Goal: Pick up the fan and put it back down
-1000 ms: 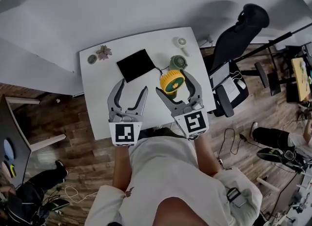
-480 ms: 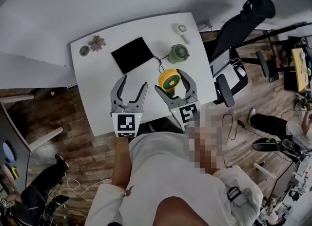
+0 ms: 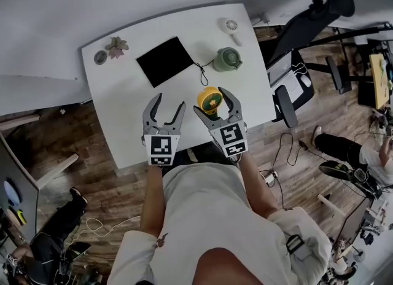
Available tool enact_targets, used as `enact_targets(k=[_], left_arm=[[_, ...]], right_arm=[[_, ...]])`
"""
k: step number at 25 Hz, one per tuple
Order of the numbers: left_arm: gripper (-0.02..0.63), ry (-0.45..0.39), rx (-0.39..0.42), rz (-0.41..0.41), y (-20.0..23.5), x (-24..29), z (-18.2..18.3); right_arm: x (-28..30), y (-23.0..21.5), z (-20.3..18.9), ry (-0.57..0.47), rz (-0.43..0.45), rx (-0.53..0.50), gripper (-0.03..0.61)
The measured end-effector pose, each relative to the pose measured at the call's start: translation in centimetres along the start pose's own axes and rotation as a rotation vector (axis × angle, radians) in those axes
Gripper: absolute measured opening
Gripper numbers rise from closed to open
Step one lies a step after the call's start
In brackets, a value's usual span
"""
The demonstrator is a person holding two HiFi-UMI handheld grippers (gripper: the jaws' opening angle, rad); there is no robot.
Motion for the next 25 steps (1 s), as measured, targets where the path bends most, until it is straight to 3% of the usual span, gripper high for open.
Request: enact_targets(k=[14, 25], left_arm=[[0.282, 0.153, -0.031, -0.054, -0.7, 2.8, -5.8], [0.282, 0.249, -0.029, -0.076, -1.8, 4.1, -9.6]], right_arm=[[4.1, -0.6, -6.9, 0.199, 0.02, 0.038, 0.399], [6.1, -0.2, -10.7, 0.295, 0.04, 0.064, 0.399]])
Point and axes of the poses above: the fingertips, and each gripper's own axes: x forward along the fingers, y to its left, z out of its top, the point moved 7 cm from there along -x, backward along the fingers, and after that the axes turned 4 degrees about x, right-handed, at the moved point
